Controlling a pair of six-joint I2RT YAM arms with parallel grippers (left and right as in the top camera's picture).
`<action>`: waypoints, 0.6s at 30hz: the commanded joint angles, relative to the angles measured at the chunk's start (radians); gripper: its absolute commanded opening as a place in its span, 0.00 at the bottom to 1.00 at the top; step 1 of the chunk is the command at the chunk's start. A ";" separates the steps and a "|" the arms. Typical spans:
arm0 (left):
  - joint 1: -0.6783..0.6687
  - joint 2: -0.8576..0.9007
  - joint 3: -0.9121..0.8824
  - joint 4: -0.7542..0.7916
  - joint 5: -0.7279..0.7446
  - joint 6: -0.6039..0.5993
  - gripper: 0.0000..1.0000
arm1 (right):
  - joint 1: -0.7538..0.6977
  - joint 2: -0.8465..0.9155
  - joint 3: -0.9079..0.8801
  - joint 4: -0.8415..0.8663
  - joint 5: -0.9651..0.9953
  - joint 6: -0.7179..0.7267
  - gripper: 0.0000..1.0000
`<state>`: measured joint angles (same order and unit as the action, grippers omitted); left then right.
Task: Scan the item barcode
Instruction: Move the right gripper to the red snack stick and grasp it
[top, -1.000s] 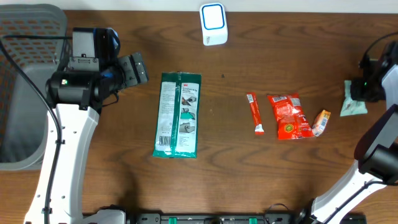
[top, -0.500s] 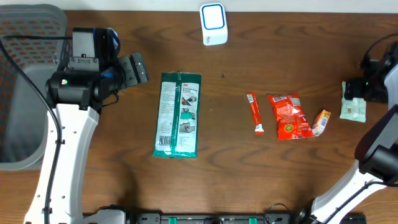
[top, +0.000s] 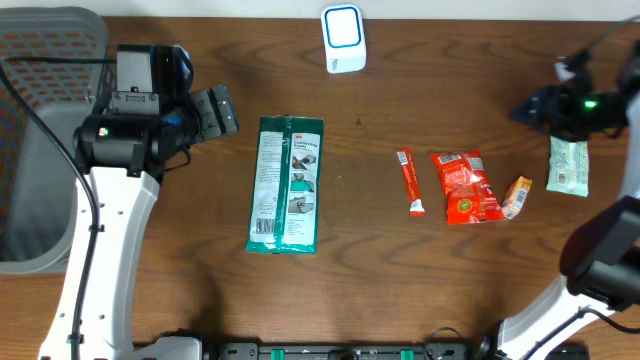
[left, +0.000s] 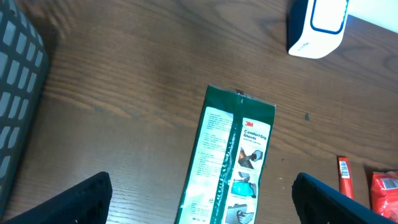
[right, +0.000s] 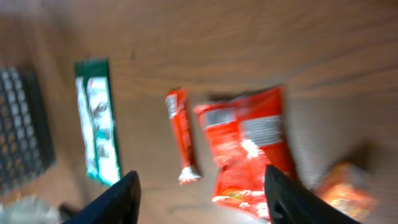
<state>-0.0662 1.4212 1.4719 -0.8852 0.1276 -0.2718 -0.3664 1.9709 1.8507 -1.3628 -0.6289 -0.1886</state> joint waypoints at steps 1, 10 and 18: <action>0.004 -0.002 0.000 0.000 -0.006 0.010 0.93 | 0.108 -0.003 -0.006 -0.032 0.065 0.039 0.55; 0.004 -0.002 0.000 0.000 -0.006 0.010 0.93 | 0.416 -0.003 -0.019 -0.072 0.324 0.202 0.42; 0.004 -0.002 0.000 0.000 -0.006 0.010 0.93 | 0.552 -0.003 -0.148 0.071 0.497 0.369 0.20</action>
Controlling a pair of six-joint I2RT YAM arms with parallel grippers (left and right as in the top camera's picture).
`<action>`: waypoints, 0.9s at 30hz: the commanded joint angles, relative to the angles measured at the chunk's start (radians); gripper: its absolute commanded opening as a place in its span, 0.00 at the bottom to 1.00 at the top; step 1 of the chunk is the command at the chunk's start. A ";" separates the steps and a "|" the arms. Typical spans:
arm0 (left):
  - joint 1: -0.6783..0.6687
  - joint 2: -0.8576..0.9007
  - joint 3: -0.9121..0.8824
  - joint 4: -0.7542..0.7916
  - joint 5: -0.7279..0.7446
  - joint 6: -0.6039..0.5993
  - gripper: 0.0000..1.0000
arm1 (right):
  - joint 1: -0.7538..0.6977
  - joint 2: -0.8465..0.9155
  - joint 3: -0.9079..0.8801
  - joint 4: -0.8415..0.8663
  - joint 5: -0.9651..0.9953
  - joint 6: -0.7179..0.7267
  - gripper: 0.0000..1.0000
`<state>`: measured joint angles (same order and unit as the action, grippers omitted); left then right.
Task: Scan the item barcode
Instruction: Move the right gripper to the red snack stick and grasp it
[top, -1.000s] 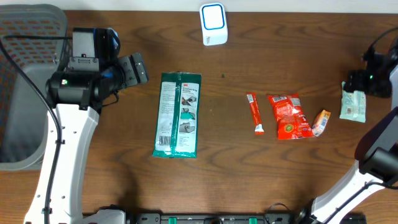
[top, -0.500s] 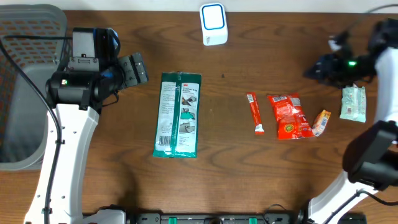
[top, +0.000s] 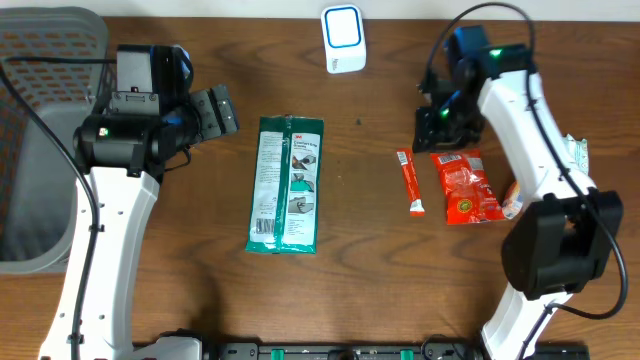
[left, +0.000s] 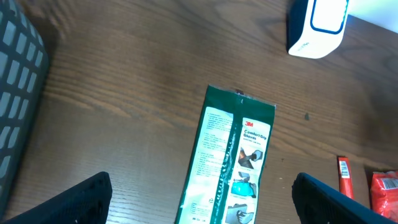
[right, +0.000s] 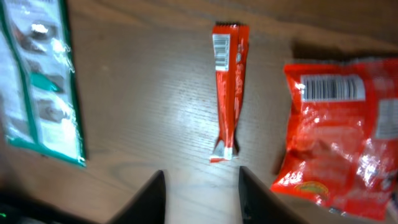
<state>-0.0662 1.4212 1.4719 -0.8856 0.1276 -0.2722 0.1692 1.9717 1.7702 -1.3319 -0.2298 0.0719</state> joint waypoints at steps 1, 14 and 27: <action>0.004 -0.002 0.000 0.000 -0.006 0.010 0.93 | 0.022 -0.003 -0.094 0.061 0.098 0.121 0.13; 0.004 -0.002 0.000 0.000 -0.006 0.010 0.93 | 0.071 -0.003 -0.409 0.316 0.098 0.141 0.01; 0.004 -0.002 0.000 0.000 -0.006 0.010 0.93 | 0.070 -0.040 -0.428 0.427 0.039 0.114 0.01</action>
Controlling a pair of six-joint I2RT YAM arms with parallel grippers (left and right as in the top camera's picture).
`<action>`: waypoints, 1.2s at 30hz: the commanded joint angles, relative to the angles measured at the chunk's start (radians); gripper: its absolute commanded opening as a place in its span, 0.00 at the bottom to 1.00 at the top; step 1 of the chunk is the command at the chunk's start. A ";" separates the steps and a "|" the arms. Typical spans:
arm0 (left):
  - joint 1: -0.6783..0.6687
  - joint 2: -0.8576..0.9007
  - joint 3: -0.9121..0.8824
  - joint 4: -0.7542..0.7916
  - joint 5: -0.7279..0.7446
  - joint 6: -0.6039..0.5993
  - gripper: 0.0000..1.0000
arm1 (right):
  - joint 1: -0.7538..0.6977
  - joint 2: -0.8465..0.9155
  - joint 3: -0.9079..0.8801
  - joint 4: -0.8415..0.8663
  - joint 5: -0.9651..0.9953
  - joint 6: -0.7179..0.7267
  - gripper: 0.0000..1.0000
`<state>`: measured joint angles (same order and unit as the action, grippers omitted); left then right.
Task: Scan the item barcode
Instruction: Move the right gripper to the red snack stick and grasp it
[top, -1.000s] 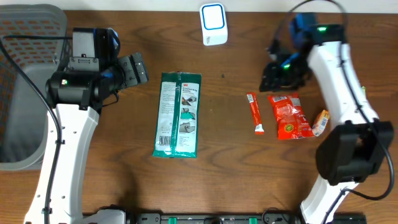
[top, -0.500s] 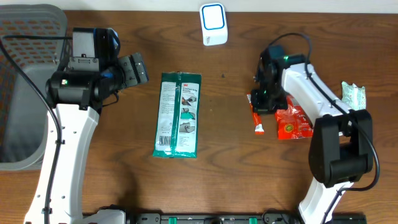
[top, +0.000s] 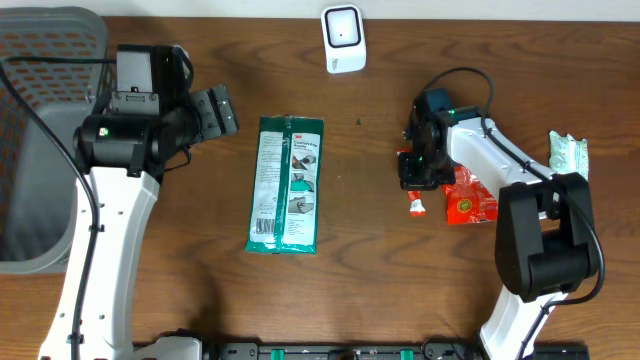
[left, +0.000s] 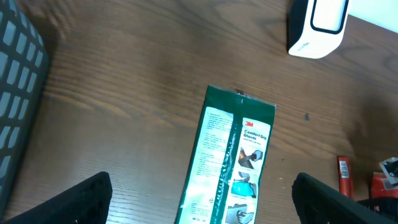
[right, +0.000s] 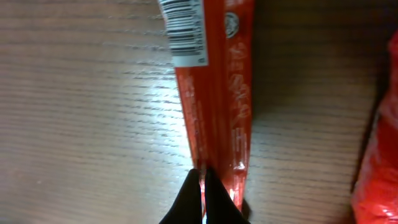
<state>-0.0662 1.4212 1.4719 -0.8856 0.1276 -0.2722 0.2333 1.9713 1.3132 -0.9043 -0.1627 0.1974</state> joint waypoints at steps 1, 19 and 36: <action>0.004 -0.002 0.000 0.000 -0.006 0.010 0.93 | 0.005 -0.051 0.032 0.001 -0.024 -0.012 0.01; 0.004 -0.002 0.000 0.000 -0.006 0.010 0.93 | 0.010 -0.047 -0.103 0.216 0.032 0.027 0.01; 0.004 -0.002 0.000 0.000 -0.006 0.010 0.93 | 0.187 -0.047 -0.145 0.285 0.068 0.015 0.01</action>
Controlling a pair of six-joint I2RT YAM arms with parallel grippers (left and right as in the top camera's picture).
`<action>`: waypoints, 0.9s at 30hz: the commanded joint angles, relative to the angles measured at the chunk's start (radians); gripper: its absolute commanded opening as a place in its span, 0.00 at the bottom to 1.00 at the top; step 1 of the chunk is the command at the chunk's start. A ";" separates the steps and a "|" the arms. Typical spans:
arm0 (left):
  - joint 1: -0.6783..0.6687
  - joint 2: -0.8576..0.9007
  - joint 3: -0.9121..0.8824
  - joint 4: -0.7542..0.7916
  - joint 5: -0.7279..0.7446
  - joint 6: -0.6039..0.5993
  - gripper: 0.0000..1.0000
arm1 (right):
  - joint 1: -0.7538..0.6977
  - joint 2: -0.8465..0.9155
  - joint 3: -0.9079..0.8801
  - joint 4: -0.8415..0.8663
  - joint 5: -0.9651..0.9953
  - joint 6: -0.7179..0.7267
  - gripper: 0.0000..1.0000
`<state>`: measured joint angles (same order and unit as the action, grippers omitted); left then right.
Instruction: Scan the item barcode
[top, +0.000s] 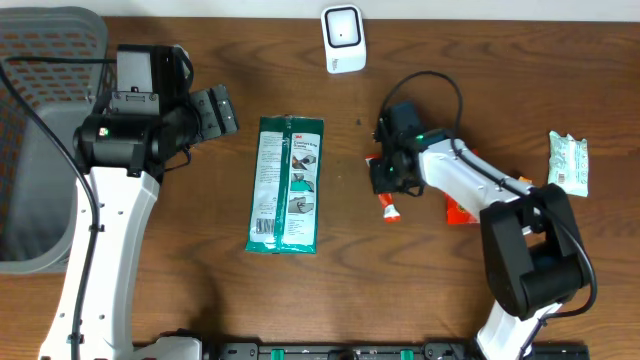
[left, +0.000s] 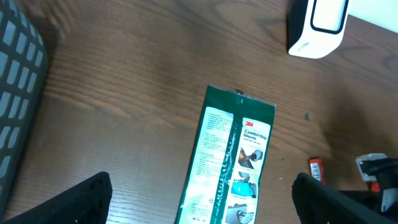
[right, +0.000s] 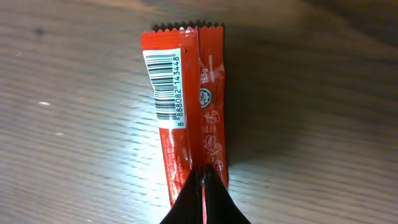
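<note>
A narrow red stick packet (right: 186, 106) shows its barcode (right: 169, 89) face up. My right gripper (right: 203, 182) is shut on the packet's middle seam. Overhead, that gripper (top: 388, 172) sits right of table centre, and the packet's lower end (top: 390, 212) pokes out below it. The packet casts a shadow on the wood; I cannot tell how high it is. The white scanner (top: 343, 38) stands at the back centre. My left gripper (left: 202, 190) is open, high over the left of the table, with nothing between its fingers.
A green 3M glove packet (top: 286, 183) lies flat left of the stick. A red snack bag (top: 461, 210) is partly hidden under the right arm. A pale green packet (top: 567, 163) lies at the far right. A grey basket (top: 40, 130) stands at the left edge.
My right gripper, still shut on the red stick, has moved left toward the green packet with the stick. More of the stick's barcode end now shows in the right wrist view. The left arm is unchanged.
My right gripper was open at the far right of the table, then open over the red stick and snack bag. Then it was down on the stick and shut on its seam. Now it holds the stick farther left. The left arm stayed still throughout.
</note>
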<state>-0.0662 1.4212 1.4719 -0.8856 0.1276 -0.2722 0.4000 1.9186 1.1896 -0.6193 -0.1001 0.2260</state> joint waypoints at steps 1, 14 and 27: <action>0.004 -0.002 0.000 0.000 -0.006 0.010 0.93 | 0.021 0.003 -0.012 -0.001 -0.003 -0.018 0.01; 0.004 -0.002 0.000 0.000 -0.006 0.010 0.93 | -0.082 -0.086 0.150 -0.311 -0.102 -0.024 0.42; 0.004 -0.002 0.000 0.000 -0.006 0.010 0.93 | -0.031 -0.084 -0.104 -0.122 -0.120 0.006 0.25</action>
<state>-0.0662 1.4212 1.4719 -0.8856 0.1276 -0.2722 0.3458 1.8370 1.1294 -0.7971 -0.2096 0.2085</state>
